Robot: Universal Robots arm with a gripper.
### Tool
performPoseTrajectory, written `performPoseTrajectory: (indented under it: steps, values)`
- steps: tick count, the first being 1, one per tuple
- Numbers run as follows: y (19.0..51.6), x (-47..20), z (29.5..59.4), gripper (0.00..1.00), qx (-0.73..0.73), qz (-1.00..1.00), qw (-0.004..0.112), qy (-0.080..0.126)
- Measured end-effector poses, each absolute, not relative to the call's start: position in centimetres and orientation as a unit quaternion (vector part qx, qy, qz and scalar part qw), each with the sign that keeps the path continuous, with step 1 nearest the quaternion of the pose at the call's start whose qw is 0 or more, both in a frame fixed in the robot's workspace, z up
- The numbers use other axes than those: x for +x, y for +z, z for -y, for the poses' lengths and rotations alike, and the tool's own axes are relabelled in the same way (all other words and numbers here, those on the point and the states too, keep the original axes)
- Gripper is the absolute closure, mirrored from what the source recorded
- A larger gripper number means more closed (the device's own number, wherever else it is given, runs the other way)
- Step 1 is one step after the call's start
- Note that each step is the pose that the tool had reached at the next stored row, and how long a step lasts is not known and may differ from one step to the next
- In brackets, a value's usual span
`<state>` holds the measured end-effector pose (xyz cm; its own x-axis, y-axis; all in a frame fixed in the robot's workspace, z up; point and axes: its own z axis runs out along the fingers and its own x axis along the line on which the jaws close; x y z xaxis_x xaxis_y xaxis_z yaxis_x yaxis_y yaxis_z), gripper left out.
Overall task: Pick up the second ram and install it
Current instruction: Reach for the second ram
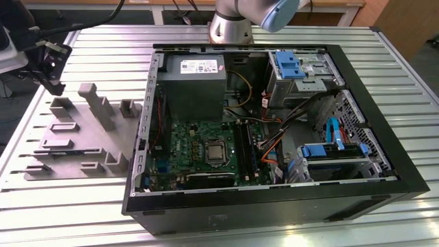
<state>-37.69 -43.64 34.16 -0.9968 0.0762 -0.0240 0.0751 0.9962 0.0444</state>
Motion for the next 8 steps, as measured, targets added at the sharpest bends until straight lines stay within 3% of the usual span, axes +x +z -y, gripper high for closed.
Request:
performPoseTrajectory:
  steps: [8]
  values:
    - [33.19,-38.22,44.20,0.89,0.038,-0.999,0.012,0.022]
